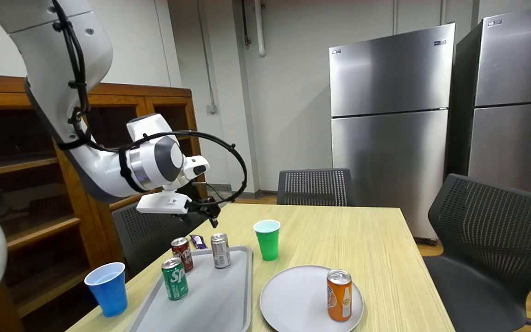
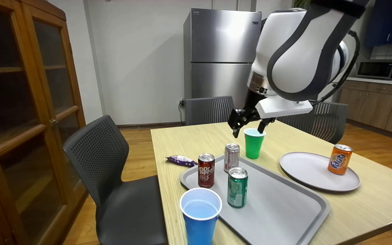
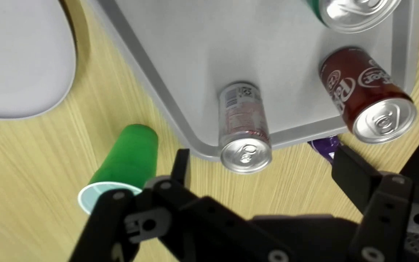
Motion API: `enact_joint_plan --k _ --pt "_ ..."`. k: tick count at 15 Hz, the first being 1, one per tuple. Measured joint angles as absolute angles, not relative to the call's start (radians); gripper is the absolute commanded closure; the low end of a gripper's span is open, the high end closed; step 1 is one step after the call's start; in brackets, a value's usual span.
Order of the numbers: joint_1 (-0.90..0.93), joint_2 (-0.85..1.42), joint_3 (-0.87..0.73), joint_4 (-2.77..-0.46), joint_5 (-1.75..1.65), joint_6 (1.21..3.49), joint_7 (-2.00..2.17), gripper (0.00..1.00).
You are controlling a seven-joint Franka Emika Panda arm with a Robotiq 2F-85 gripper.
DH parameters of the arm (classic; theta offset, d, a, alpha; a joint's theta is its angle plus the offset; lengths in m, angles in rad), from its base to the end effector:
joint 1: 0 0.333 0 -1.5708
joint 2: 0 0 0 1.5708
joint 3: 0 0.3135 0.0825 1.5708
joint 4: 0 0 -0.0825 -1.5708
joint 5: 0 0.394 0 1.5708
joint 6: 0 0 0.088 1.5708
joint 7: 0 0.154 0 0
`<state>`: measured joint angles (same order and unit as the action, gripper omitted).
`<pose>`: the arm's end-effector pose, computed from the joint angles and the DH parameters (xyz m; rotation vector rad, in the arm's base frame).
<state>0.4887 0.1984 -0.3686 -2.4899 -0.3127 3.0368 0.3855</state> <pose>0.5176 0.0783 0.1954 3.0219 0.0900 0.5739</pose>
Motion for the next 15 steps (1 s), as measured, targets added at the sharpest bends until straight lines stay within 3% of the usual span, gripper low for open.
enact_joint_plan --k 8,15 --pt "0.480 0.145 -0.571 -2.527 -0.397 3.091 0.385 0.00" --pt "0.412 0.145 -0.647 -2.553 -0.396 3.144 0.363 0.00"
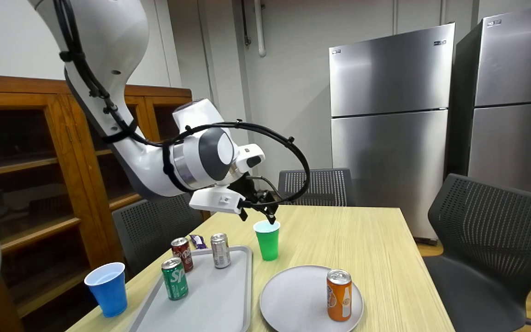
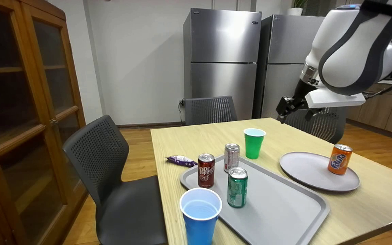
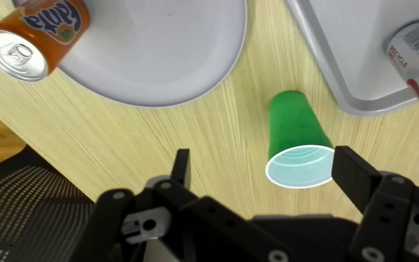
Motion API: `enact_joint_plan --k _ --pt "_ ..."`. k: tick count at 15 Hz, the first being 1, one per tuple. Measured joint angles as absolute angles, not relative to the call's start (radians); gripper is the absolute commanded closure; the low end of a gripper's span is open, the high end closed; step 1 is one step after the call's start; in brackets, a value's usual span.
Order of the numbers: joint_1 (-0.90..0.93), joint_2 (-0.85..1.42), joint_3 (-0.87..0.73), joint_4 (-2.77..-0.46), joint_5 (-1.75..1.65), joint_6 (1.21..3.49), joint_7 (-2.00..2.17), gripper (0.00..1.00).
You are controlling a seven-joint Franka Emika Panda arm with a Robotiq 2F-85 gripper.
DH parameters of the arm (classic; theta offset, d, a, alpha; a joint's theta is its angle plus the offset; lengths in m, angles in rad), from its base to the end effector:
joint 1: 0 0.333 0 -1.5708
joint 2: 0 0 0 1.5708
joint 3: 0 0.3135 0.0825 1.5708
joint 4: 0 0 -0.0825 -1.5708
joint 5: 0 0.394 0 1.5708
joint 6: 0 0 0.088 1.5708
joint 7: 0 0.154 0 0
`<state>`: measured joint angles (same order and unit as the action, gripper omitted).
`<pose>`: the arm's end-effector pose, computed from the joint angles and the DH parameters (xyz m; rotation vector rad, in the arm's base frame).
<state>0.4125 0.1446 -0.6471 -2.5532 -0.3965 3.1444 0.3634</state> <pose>0.5057 -0.0931 0.2194 2.9068 -0.2552 0.6843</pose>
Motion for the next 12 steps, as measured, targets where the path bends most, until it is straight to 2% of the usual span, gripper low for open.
enact_joint_plan --k 12 --pt "0.214 0.145 -0.676 -2.579 -0.384 3.149 0.322 0.00"
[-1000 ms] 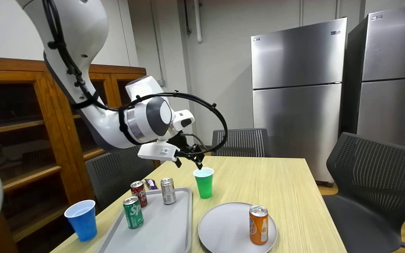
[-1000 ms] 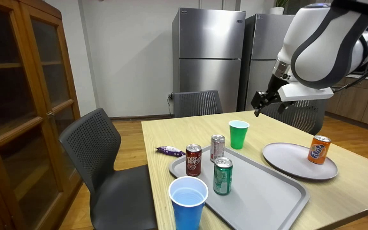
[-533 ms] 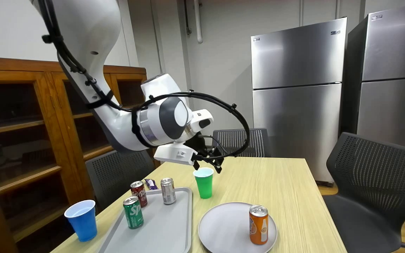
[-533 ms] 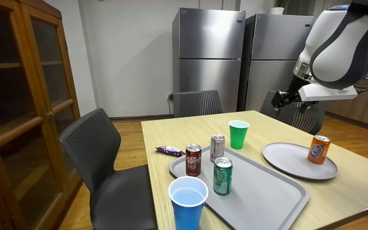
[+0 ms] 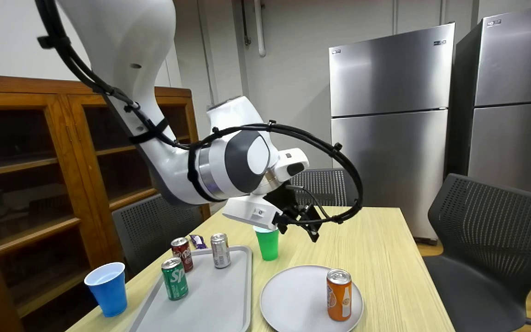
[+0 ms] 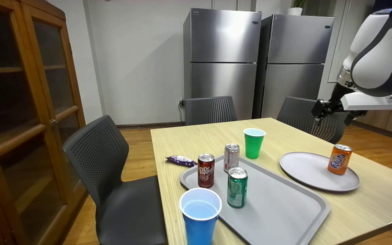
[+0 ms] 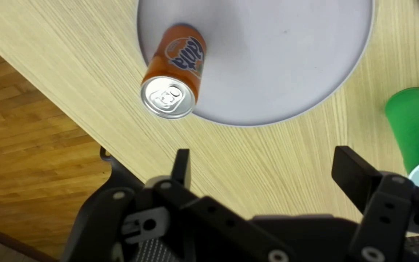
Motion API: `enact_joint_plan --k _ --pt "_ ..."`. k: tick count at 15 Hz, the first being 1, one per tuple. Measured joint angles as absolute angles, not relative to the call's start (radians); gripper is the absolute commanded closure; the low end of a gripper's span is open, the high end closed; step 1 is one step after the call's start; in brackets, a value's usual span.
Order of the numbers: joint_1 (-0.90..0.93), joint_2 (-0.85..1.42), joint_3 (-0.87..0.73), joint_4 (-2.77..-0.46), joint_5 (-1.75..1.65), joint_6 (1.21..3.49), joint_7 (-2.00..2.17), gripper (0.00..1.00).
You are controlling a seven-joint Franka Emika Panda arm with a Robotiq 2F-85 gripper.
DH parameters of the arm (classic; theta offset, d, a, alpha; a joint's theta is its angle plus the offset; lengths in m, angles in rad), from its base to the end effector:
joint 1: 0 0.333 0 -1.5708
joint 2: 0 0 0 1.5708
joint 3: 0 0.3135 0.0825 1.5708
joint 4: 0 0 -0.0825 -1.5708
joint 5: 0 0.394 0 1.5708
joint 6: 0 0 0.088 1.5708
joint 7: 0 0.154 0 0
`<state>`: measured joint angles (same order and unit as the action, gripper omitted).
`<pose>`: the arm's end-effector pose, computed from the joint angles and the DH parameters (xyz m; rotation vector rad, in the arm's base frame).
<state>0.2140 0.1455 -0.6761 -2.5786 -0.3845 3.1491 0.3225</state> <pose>0.4622 -0.2022 0.2112 2.8280 -0.5339 0.6130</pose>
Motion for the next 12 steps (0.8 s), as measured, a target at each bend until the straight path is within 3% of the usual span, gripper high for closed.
enact_joint_plan --k 12 --pt "0.003 0.215 -0.559 -2.590 -0.273 3.149 0.322 0.00"
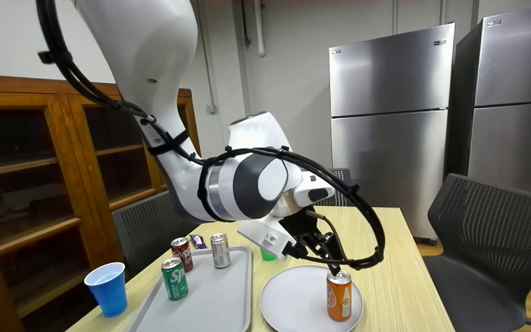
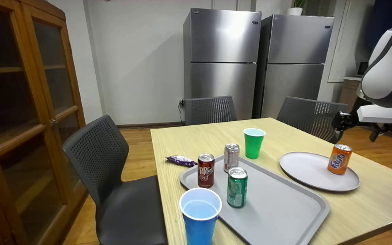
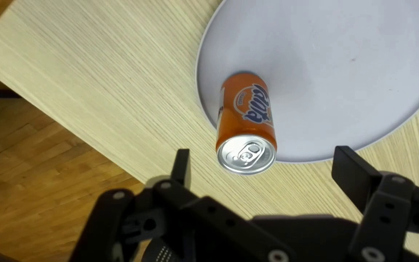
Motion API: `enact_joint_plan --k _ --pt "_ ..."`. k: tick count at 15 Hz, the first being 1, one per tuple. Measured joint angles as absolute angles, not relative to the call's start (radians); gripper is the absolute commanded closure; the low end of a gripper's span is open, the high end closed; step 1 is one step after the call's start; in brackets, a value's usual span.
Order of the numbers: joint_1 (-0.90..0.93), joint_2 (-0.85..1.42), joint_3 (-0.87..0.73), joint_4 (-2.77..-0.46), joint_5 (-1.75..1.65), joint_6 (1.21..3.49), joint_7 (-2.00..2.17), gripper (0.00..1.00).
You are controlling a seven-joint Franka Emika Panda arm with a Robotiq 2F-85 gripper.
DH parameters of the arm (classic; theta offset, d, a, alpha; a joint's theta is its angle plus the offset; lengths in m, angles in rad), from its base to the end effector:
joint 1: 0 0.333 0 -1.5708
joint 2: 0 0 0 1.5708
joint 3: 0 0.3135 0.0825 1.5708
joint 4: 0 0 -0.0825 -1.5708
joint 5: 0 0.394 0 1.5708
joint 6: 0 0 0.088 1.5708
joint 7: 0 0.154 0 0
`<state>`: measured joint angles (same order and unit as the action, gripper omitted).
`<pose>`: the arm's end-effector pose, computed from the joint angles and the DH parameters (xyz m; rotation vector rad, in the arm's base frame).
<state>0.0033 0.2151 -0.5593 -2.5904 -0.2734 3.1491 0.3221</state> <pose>0.4240 -0.2502 0.1744 2.7838 -0.8191 0.4942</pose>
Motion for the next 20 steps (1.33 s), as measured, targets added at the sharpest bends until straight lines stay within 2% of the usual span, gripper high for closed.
enact_joint_plan --k 9,20 --pt "-0.147 0.369 -0.359 -2.486 -0.006 3.145 0.215 0.00" --pt "-0.231 0.550 -0.276 -2.307 0.052 3.118 0.209 0.00"
